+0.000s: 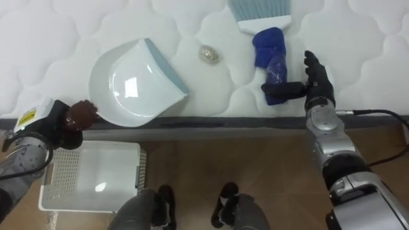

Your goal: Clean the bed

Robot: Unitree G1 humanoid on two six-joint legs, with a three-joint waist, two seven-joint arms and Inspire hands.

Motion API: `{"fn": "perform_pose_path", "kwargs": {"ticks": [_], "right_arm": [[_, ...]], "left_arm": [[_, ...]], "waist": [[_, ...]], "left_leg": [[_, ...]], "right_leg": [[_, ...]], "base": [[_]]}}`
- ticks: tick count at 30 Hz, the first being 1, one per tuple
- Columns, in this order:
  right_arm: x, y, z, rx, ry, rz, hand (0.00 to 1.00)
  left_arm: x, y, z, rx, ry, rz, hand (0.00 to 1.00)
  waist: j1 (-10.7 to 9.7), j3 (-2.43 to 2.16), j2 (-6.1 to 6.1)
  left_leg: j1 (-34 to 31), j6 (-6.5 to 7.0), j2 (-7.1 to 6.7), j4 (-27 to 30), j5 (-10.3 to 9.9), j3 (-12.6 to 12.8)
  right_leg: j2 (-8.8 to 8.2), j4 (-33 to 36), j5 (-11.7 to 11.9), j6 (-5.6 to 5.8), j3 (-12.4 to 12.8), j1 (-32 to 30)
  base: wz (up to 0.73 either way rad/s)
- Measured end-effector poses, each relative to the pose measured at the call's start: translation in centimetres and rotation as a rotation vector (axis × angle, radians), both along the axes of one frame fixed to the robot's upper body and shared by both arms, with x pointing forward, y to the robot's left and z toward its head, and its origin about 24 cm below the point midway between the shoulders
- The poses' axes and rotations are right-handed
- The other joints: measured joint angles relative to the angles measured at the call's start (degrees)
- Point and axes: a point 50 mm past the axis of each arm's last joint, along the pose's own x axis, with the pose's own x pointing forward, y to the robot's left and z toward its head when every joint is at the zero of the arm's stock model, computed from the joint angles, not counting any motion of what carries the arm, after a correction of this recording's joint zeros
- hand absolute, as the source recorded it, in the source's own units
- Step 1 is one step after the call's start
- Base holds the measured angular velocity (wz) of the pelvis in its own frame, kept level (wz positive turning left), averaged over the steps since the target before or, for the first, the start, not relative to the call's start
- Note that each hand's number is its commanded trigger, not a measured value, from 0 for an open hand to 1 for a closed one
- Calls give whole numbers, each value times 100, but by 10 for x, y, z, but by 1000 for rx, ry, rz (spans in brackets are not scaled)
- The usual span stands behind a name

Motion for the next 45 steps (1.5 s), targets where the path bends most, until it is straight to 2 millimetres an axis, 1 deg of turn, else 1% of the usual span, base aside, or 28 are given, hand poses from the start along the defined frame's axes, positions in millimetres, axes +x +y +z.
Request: {"fn": "perform_pose_path", "kwargs": {"ticks": [2,7,14,16,21,22,25,28,31,33,38,40,42,43,44,45], "right_arm": [[4,2,6,-2,-15,10,0],[16,5,21,-6,-52,24,0],[18,6,24,-14,-58,25,0],[19,6,26,-13,-65,26,0],[19,7,27,-14,-65,29,0],[21,7,29,-13,-71,30,0],[25,9,35,-14,-89,34,0],[25,9,36,-15,-90,34,0],[25,10,35,-23,-88,31,0],[25,10,35,-29,-89,23,0],[24,8,33,-40,-88,-6,0],[23,6,32,-48,-83,-27,0],[22,3,31,-53,-78,-42,0],[22,3,31,-54,-80,-47,57],[22,3,31,-56,-81,-48,80],[22,1,32,-66,-82,-53,100]], "left_arm": [[0,-2,-1,-3,3,0,100],[1,-6,-3,-20,19,-11,100],[3,-9,-2,-26,13,-23,100],[3,-10,-1,-27,9,-30,100],[4,-13,-1,-19,2,-45,100],[4,-14,-1,-17,3,-52,100],[7,-17,1,-20,-11,-62,100],[6,-17,1,-19,-10,-64,100],[6,-19,0,-17,-5,-72,100],[6,-20,-1,-12,-1,-79,100],[8,-23,1,-3,-7,-90,100],[10,-25,2,4,-15,-101,100],[12,-27,4,9,-20,-109,100],[13,-28,5,13,-21,-113,100],[14,-29,5,13,-23,-115,100],[16,-30,7,16,-29,-120,100]], "waist": [[6,0,0],[20,1,0],[26,5,-5],[22,20,-8],[107,32,-7],[113,32,-9],[151,34,-10],[144,35,-11],[115,36,-10],[130,39,-10],[142,54,14],[150,86,65],[153,106,97],[156,109,104],[153,108,106],[147,108,106]], "left_leg": [[-17,17,-10,25,-10,46],[-26,17,-15,60,-10,50],[-95,17,-64,152,-10,-53],[-132,21,-111,179,-8,-91],[-236,28,-125,277,-14,-137],[-274,32,-146,306,-16,-153],[-361,31,-145,364,-18,-160],[-373,30,-153,376,-17,-175],[-389,30,-205,398,-16,-187],[-413,32,-204,413,-19,-191],[-510,34,-202,448,-20,-214],[-556,34,-203,470,-20,-247],[-599,35,-204,481,-19,-272],[-618,36,-204,492,-19,-273],[-633,36,-209,499,-20,-278],[-678,39,-223,529,-22,-290]], "right_leg": [[-26,76,-22,3,39,-57],[-58,108,-63,-24,13,-59],[-118,258,-124,-21,-43,-64],[-196,312,-165,-25,-66,-99],[-259,428,-230,-42,-121,-169],[-297,499,-263,-36,-112,-219],[-316,577,-284,-59,-107,-313],[-329,605,-294,-73,-118,-319],[-400,686,-343,-68,-130,-339],[-401,692,-343,-68,-132,-356],[-400,702,-344,-67,-165,-410],[-403,694,-345,-67,-215,-412],[-399,691,-348,-68,-258,-418],[-405,704,-359,-67,-269,-429],[-415,714,-365,-67,-273,-439],[-462,762,-385,-68,-286,-476]], "base": [[0],[4],[9],[12],[9],[12],[2],[2],[10],[2],[2],[6],[8],[8],[8],[9]]}}
